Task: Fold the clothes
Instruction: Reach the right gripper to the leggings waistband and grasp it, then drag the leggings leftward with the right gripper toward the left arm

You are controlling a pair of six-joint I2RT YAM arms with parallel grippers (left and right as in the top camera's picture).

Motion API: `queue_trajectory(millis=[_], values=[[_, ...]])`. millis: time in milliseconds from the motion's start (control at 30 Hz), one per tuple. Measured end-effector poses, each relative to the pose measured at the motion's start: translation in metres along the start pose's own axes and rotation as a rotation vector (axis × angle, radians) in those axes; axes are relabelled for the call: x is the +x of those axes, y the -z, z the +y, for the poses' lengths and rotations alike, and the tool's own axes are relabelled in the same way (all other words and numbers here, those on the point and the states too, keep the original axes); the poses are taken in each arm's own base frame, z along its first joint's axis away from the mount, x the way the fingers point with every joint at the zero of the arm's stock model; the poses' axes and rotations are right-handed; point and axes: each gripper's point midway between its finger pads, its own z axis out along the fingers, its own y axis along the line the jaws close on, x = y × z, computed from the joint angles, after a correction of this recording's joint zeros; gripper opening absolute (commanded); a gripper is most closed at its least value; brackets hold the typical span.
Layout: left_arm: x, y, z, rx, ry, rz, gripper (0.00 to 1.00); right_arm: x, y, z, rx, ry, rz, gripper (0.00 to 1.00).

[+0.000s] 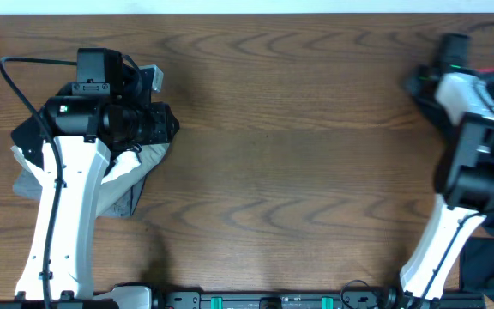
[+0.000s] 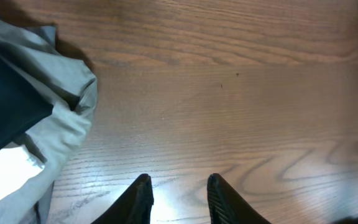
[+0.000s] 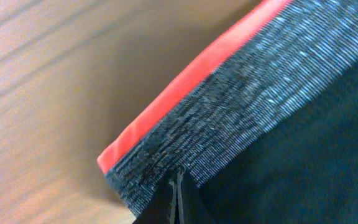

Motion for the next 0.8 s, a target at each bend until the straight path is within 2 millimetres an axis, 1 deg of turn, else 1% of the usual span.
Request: queue_trajectory(millis=[67, 100, 167, 267, 333, 367, 400, 467, 500, 567, 667, 733, 800], values=[[0.001, 0.0, 0.001, -0.007, 0.01, 0.003, 0.36, 0.02, 0.003, 0.045, -0.055, 0.088, 0.015, 0.01], [0.001, 0.0, 0.002, -0.013, 0.012, 0.004, 0.36, 0.034, 0.006, 0.071, -0.086, 0.143, 0.023, 0.01], [0.003, 0.0, 0.005, -0.03, 0.015, 0.011, 0.36, 0.059, 0.013, 0.111, -0.137, 0.246, 0.035, 0.01], [0.008, 0.0, 0.011, -0.066, 0.022, 0.029, 0.37, 0.106, 0.027, 0.174, -0.224, 0.444, 0.044, 0.01], [0.009, 0.001, 0.016, -0.092, 0.024, 0.034, 0.38, 0.137, 0.038, 0.205, -0.268, 0.584, 0.044, 0.01], [0.01, 0.001, 0.018, -0.104, 0.025, 0.035, 0.38, 0.155, 0.044, 0.221, -0.293, 0.668, 0.044, 0.01], [0.01, 0.001, 0.019, -0.111, 0.027, 0.037, 0.39, 0.169, 0.05, 0.233, -0.311, 0.729, 0.044, 0.01], [0.011, 0.002, 0.022, -0.126, 0.028, 0.038, 0.4, 0.205, 0.064, 0.258, -0.348, 0.883, 0.037, 0.01], [0.011, 0.002, 0.023, -0.131, 0.028, 0.038, 0.41, 0.223, 0.071, 0.269, -0.364, 0.952, 0.031, 0.01], [0.011, 0.002, 0.023, -0.136, 0.028, 0.038, 0.41, 0.253, 0.084, 0.285, -0.376, 1.058, 0.018, 0.01], [0.01, 0.002, 0.024, -0.14, 0.027, 0.037, 0.41, 0.288, 0.102, 0.296, -0.379, 1.183, 0.013, 0.01], [0.009, 0.002, 0.024, -0.14, 0.026, 0.03, 0.42, 0.303, 0.111, 0.295, -0.382, 1.23, 0.033, 0.01], [0.006, 0.002, 0.024, -0.138, 0.026, 0.018, 0.42, 0.309, 0.117, 0.288, -0.377, 1.246, 0.061, 0.01]])
